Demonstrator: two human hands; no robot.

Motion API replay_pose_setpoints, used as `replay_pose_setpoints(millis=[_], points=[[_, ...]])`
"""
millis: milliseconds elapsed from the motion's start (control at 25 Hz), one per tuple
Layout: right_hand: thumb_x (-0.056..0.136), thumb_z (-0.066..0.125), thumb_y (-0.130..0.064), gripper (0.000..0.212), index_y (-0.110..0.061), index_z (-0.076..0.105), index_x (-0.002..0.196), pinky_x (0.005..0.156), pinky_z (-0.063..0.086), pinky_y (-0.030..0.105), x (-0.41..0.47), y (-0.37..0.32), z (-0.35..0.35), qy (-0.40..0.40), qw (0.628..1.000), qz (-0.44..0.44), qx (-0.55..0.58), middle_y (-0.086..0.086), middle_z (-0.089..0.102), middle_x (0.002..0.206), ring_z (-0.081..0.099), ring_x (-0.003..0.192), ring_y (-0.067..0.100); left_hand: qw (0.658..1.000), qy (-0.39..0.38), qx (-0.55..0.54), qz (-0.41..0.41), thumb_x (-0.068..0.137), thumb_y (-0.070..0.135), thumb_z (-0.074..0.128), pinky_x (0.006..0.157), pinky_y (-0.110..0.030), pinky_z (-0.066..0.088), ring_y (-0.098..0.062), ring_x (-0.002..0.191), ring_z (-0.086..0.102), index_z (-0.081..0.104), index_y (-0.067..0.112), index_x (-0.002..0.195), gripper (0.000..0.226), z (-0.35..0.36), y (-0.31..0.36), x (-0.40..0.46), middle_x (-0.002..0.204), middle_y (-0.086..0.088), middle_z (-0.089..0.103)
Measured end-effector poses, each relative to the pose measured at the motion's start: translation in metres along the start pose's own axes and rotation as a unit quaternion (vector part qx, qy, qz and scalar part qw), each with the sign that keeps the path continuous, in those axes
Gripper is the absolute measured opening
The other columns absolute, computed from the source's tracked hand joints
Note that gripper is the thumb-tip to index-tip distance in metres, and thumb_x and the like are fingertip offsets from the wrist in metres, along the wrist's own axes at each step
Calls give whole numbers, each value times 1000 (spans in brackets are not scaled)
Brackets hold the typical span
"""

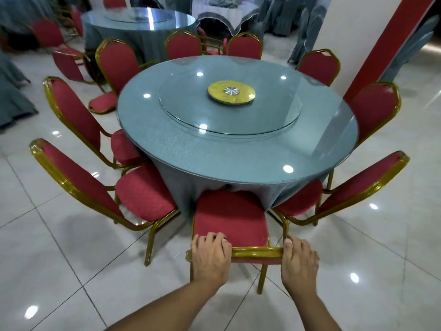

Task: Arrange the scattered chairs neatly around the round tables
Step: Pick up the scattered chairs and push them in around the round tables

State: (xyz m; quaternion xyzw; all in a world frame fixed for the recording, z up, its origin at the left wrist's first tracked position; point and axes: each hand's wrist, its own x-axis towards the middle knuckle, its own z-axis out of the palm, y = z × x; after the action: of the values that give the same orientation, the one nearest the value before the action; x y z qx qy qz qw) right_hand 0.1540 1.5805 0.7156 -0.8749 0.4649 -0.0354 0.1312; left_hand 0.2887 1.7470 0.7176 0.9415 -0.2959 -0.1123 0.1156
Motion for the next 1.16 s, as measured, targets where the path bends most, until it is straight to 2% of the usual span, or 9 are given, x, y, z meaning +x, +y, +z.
replay_pose_setpoints(millis=[120,240,360,440,520,680,840,1000,1160], points=[[108,25,-32,39,-24,41,142,113,29,43,0,7,3,-9,999,-5,-33,-1,46,143,34,137,21,994,-64,-63,56,106,29,27,99,-41,36,-23,116,46,46,23,131,32,-16,-10,-4,133,2,48],[107,29,-31,34,-22,44,137,106,35,40,-4,10,2,13,999,-13,-49,1,51,137,42,129,22,985,-134,-81,75,107,38,28,103,-43,39,-23,123,46,42,26,140,38,-40,-45,-22,136,1,48],[104,31,-25,34,-12,61,110,95,40,46,-16,-10,-10,43,998,24,30,12,64,110,52,101,28,977,-152,-137,50,105,43,37,105,-40,42,-16,123,47,48,35,137,35,-64,-87,-51,134,8,50],[102,31,-27,40,-14,66,89,98,39,48,-31,-47,-17,50,997,16,53,9,65,89,51,87,28,980,-136,-141,42,104,41,41,106,-37,42,-12,124,45,50,35,133,31,-83,-111,-66,136,10,50],[102,35,-33,34,-24,65,87,109,33,46,-49,-99,-20,17,998,-41,37,0,66,86,57,89,23,981,-102,-160,37,103,39,44,107,-35,42,-9,127,43,49,36,134,32,-106,-137,-73,137,13,48],[100,49,-28,14,-27,63,99,87,45,39,-86,-219,-12,-30,979,-126,158,-6,62,92,60,91,19,979,-24,-197,37,103,38,46,103,-30,45,-4,120,45,52,37,129,27,-161,-200,-77,129,18,50],[97,55,-26,14,-29,65,106,90,47,42,-103,-348,-8,-47,957,-168,232,-10,62,98,59,94,15,978,40,-202,34,103,38,44,98,-26,44,-2,113,46,59,36,121,23,-223,-287,-66,122,19,53],[95,59,-22,14,-31,66,102,87,47,34,-109,-479,-3,-24,927,-204,314,-15,63,97,61,95,8,975,85,-204,16,102,43,40,95,-22,39,3,109,42,57,42,114,20,-275,-390,-41,113,27,49],[97,56,-27,14,-36,64,105,86,47,30,-108,-596,11,-37,912,-258,316,-19,62,103,58,98,1,973,119,-200,-10,102,43,39,97,-25,40,1,110,43,55,42,112,19,-314,-478,-13,114,25,50]])
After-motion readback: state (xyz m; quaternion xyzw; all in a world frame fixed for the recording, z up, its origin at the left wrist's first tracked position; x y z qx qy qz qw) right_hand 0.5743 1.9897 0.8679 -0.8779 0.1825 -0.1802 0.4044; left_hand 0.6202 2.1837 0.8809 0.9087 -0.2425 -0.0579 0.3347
